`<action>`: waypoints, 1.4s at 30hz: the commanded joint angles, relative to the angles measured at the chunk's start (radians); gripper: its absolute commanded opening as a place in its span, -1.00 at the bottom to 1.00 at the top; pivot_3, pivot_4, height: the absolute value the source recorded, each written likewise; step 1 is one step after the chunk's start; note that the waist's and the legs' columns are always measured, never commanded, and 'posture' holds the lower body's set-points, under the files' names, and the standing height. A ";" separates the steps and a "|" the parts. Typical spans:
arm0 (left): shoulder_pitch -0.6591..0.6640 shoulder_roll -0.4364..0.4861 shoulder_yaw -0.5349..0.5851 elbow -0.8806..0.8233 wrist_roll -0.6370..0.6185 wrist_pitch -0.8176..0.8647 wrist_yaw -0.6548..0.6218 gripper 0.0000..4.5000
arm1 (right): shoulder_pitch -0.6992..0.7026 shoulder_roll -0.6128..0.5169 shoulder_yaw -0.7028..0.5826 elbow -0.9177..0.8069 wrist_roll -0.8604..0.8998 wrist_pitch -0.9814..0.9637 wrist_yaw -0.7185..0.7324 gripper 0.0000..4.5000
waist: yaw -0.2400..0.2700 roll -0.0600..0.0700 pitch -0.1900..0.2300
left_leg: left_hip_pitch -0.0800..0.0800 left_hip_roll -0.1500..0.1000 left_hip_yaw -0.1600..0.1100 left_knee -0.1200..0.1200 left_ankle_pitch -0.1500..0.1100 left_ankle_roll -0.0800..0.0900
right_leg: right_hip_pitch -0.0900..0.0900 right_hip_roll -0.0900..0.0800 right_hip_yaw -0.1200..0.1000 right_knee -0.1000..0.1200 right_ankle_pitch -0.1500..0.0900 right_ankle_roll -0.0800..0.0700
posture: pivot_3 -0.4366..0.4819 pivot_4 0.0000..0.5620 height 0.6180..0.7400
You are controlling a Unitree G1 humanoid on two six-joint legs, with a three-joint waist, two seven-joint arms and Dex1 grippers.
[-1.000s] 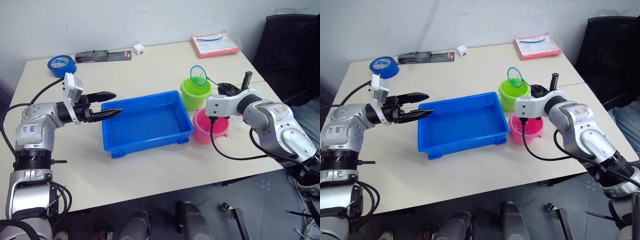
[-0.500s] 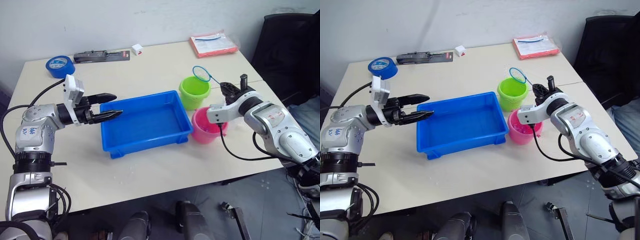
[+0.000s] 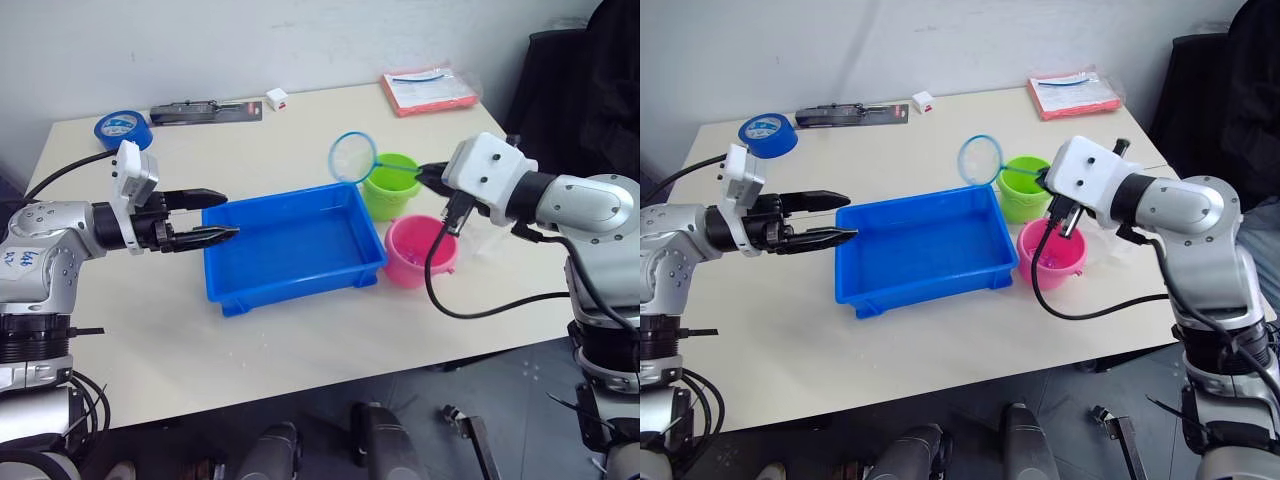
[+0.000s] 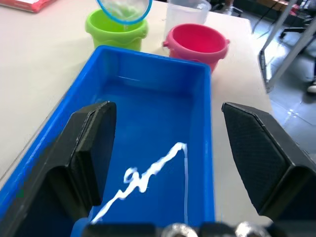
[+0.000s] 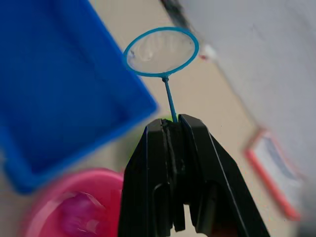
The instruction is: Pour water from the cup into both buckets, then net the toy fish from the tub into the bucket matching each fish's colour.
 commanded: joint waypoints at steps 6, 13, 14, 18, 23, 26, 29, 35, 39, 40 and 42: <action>0.163 0.109 0.032 -0.279 -0.103 0.071 -0.078 0.65 | 0.016 -0.008 0.074 -0.038 0.343 0.171 0.219 -0.65 | 0.000 0.000 0.000 | 0.000 0.000 0.000 -0.001 0.000 0.000 | 0.001 0.000 0.000 -0.001 0.000 0.000 | -0.05 -0.47 1.00; 0.252 0.125 -0.057 -0.360 -0.046 0.009 -0.104 0.65 | 0.128 -0.008 0.206 -0.089 0.361 0.093 0.267 -0.65 | 0.016 0.000 0.000 | 0.003 0.001 -0.004 0.000 0.000 0.000 | 0.008 0.000 -0.002 -0.009 0.000 0.000 | -0.05 -0.47 1.00; 0.256 0.124 -0.069 -0.360 -0.037 -0.006 -0.109 0.65 | 0.129 0.001 0.227 -0.082 0.346 0.081 0.255 -0.65 | 0.021 0.000 0.000 | 0.003 0.001 -0.004 0.000 0.000 0.000 | 0.008 0.000 -0.002 -0.010 0.000 0.000 | -0.05 -0.47 1.00; 0.289 0.108 -0.159 -0.364 0.026 -0.076 -0.114 0.65 | 0.164 0.066 0.366 -0.026 0.238 -0.029 0.207 -0.65 | 0.026 0.000 0.000 | 0.005 0.001 -0.004 -0.001 0.000 0.000 | 0.010 0.000 -0.002 -0.011 0.000 0.000 | -0.05 -0.47 1.00; 0.314 0.090 -0.228 -0.350 0.087 -0.141 -0.118 0.65 | 0.156 0.150 0.466 0.091 0.131 -0.133 0.151 -0.65 | 0.026 0.000 0.000 | 0.005 0.000 -0.004 0.000 0.000 0.000 | 0.010 0.000 -0.002 -0.011 0.000 0.000 | -0.05 -0.47 1.00; 0.313 0.079 -0.241 -0.333 0.107 -0.161 -0.110 0.65 | 0.138 0.194 0.482 0.166 0.091 -0.175 0.124 -0.65 | 0.026 0.000 0.000 | 0.005 0.001 -0.004 0.000 0.000 0.000 | 0.010 0.000 -0.002 -0.011 0.000 0.000 | -0.05 -0.47 1.00; 0.309 0.065 -0.248 -0.311 0.131 -0.186 -0.099 0.65 | 0.118 0.233 0.493 0.255 0.042 -0.225 0.092 -0.65 | 0.025 0.000 0.000 | 0.005 0.001 -0.004 0.000 0.000 0.000 | 0.010 0.000 -0.002 -0.011 0.000 0.000 | -0.05 -0.47 1.00; 0.318 0.052 -0.251 -0.304 0.148 -0.205 -0.090 0.65 | 0.112 0.248 0.482 0.318 0.013 -0.271 0.093 -0.03 | 0.024 0.000 0.000 | 0.005 0.001 -0.005 -0.001 0.000 0.000 | 0.010 0.001 -0.003 -0.011 0.000 0.000 | -0.05 -0.47 1.00; 0.337 0.050 -0.242 -0.304 0.145 -0.209 -0.079 0.65 | 0.120 0.212 0.483 0.283 -0.005 -0.258 0.113 0.87 | 0.024 0.000 0.000 | 0.005 0.001 -0.004 -0.001 0.000 0.000 | 0.010 0.000 -0.003 -0.011 0.000 0.000 | -0.05 -0.47 1.00; 0.347 0.047 -0.233 -0.307 0.141 -0.206 -0.066 0.65 | 0.126 0.196 0.474 0.260 -0.003 -0.245 0.116 0.98 | 0.025 0.000 0.000 | 0.005 0.001 -0.004 -0.001 0.000 0.000 | 0.010 0.001 -0.003 -0.011 0.000 0.000 | -0.05 -0.47 1.00; 0.377 0.046 -0.203 -0.319 0.122 -0.186 -0.039 0.65 | 0.148 0.155 0.442 0.198 0.020 -0.209 0.125 0.98 | 0.025 0.000 0.000 | 0.005 0.001 -0.005 -0.001 0.000 0.000 | 0.010 0.000 -0.003 -0.011 0.000 0.000 | -0.05 -0.47 1.00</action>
